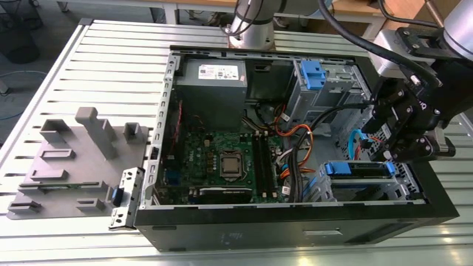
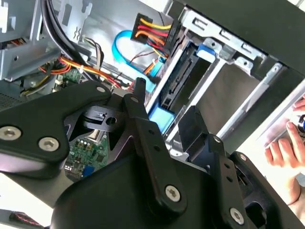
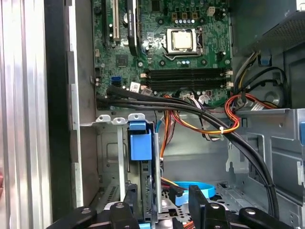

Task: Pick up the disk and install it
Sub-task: 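Insert the first disk wire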

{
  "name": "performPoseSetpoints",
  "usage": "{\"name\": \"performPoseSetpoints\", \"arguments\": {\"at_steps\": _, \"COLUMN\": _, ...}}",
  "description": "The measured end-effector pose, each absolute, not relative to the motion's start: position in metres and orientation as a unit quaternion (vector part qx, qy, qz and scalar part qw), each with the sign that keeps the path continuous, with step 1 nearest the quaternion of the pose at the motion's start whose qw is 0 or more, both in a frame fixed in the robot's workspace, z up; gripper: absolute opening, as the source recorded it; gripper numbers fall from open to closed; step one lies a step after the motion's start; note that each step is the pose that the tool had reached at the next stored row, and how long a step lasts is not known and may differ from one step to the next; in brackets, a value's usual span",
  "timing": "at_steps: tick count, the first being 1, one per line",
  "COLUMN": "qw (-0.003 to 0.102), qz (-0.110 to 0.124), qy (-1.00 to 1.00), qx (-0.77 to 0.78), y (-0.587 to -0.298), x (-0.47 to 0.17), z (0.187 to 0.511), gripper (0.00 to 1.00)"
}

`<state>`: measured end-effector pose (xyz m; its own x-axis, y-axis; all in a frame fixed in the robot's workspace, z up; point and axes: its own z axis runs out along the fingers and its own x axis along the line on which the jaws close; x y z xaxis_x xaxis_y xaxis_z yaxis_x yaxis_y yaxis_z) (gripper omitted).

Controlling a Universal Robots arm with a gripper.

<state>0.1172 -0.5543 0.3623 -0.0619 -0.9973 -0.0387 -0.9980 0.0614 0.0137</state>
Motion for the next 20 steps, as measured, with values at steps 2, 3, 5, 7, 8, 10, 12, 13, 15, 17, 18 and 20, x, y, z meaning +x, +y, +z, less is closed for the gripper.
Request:
{"name": "performPoseSetpoints", "arguments": {"at_steps": 2, "qw": 0.009, "qz": 0.018, "qy": 0.728, "qx": -0.685, "y": -0.553, "x": 0.119, "z": 0.359, "gripper": 0.55}}
{"name": "performPoseSetpoints", "arguments": {"at_steps": 3, "qw": 0.009, "qz": 0.018, "qy": 0.728, "qx": -0.685, "y": -0.553, "x": 0.119, "z": 0.358, "gripper": 0.55}}
{"name": "performPoseSetpoints", "arguments": {"at_steps": 5, "qw": 0.009, "qz": 0.018, "qy": 0.728, "qx": -0.685, "y": -0.553, "x": 0.119, "z": 0.354, "gripper": 0.55}}
{"name": "performPoseSetpoints", "arguments": {"at_steps": 7, "qw": 0.009, "qz": 0.018, "qy": 0.728, "qx": -0.685, "y": -0.552, "x": 0.119, "z": 0.352, "gripper": 0.55}}
{"name": "performPoseSetpoints", "arguments": {"at_steps": 8, "qw": 0.009, "qz": 0.018, "qy": 0.728, "qx": -0.685, "y": -0.552, "x": 0.119, "z": 0.350, "gripper": 0.55}}
{"name": "performPoseSetpoints", "arguments": {"at_steps": 10, "qw": 0.009, "qz": 0.018, "qy": 0.728, "qx": -0.685, "y": -0.552, "x": 0.119, "z": 0.349, "gripper": 0.55}}
{"name": "performPoseSetpoints", "arguments": {"at_steps": 12, "qw": 0.009, "qz": 0.018, "qy": 0.728, "qx": -0.685, "y": -0.552, "x": 0.119, "z": 0.349, "gripper": 0.55}}
{"name": "performPoseSetpoints", "arguments": {"at_steps": 13, "qw": 0.009, "qz": 0.018, "qy": 0.728, "qx": -0.685, "y": -0.552, "x": 0.119, "z": 0.349, "gripper": 0.55}}
{"name": "performPoseSetpoints", "arguments": {"at_steps": 15, "qw": 0.009, "qz": 0.018, "qy": 0.728, "qx": -0.685, "y": -0.552, "x": 0.119, "z": 0.349, "gripper": 0.55}}
{"name": "performPoseSetpoints", "arguments": {"at_steps": 17, "qw": 0.009, "qz": 0.018, "qy": 0.728, "qx": -0.685, "y": -0.552, "x": 0.119, "z": 0.349, "gripper": 0.53}}
{"name": "performPoseSetpoints", "arguments": {"at_steps": 18, "qw": 0.009, "qz": 0.018, "qy": 0.728, "qx": -0.685, "y": -0.552, "x": 0.119, "z": 0.349, "gripper": 0.53}}
{"name": "performPoseSetpoints", "arguments": {"at_steps": 20, "qw": 0.009, "qz": 0.018, "qy": 0.728, "qx": -0.685, "y": -0.552, "x": 0.119, "z": 0.349, "gripper": 0.41}}
